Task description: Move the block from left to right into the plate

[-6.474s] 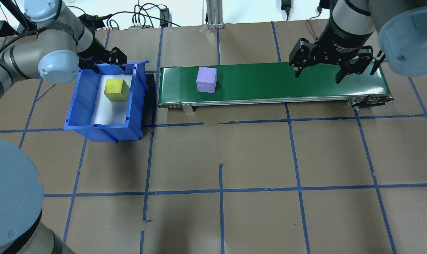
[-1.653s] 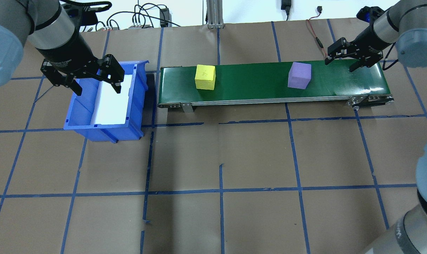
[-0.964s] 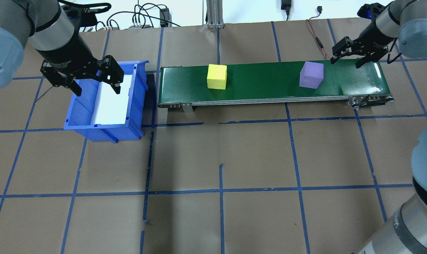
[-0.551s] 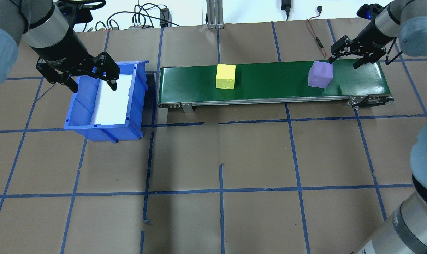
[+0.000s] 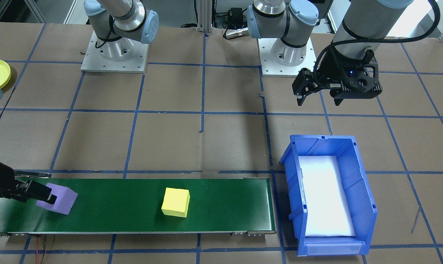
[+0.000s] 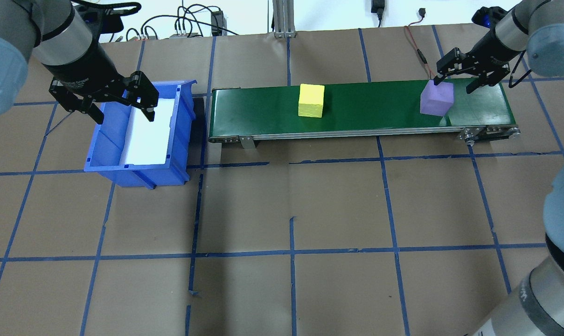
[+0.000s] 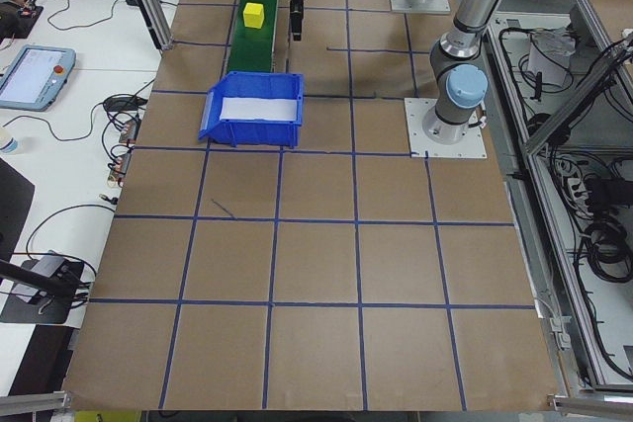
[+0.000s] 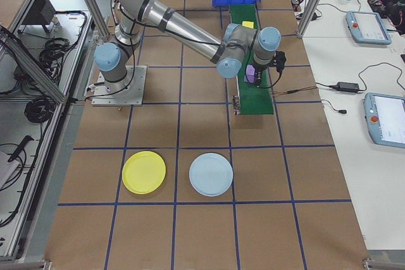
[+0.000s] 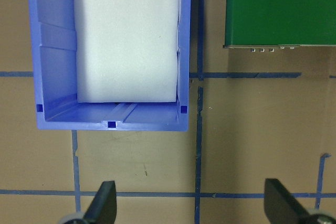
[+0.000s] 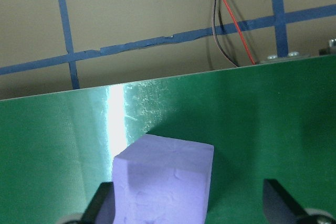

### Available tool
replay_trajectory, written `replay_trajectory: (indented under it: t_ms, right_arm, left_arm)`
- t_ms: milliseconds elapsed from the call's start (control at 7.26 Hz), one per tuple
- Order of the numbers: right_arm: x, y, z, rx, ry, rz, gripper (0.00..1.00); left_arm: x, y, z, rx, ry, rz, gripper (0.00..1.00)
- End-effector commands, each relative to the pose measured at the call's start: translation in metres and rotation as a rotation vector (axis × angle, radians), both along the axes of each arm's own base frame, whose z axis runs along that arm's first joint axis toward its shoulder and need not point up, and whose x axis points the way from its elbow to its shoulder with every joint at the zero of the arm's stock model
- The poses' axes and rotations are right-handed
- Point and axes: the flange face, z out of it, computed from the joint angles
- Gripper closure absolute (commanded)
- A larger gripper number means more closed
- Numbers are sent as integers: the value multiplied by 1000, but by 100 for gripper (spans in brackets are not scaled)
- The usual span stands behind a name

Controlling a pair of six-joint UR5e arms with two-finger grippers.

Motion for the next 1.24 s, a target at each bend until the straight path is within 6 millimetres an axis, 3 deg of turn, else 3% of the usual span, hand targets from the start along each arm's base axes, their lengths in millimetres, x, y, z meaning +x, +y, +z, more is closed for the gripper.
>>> replay_trajectory:
  t_ms: [0, 827, 964, 1102]
  right_arm:
    - [-1, 0, -3, 6, 6, -1, 0]
    - [-9, 3, -18, 26, 19, -5, 1]
    - [-16, 8, -25, 44, 19, -17, 10]
    - [-24, 14, -32, 59, 20, -24, 26]
  left_arm:
    - [-4, 1, -2, 4, 9, -3, 0]
    - [-5, 2, 0, -8, 8, 0, 0]
    - [-5, 3, 0, -7, 7, -1, 0]
    - [-5, 3, 0, -6, 4, -4, 0]
